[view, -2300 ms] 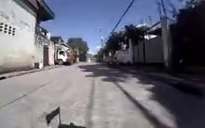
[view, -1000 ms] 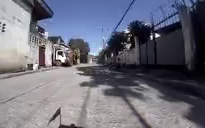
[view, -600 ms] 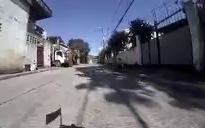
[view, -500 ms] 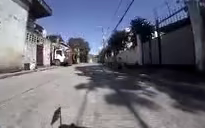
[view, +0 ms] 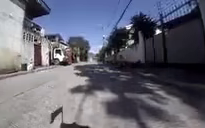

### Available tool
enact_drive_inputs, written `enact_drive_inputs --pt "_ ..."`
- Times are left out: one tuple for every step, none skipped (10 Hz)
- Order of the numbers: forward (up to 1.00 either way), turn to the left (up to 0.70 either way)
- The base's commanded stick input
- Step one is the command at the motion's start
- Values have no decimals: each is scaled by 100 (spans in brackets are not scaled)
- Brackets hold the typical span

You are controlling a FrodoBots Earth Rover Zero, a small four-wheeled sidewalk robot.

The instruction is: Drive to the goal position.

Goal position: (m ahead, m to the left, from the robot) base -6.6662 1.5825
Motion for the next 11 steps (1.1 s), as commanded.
enact_drive_inputs --pt "85 14" --pt "85 34" --pt "78 34" --pt "55 43" --pt "3 81" --pt "0 83" --pt "0 83" --pt "0 83" --pt "0 83" --pt "0 83" --pt "0 83"
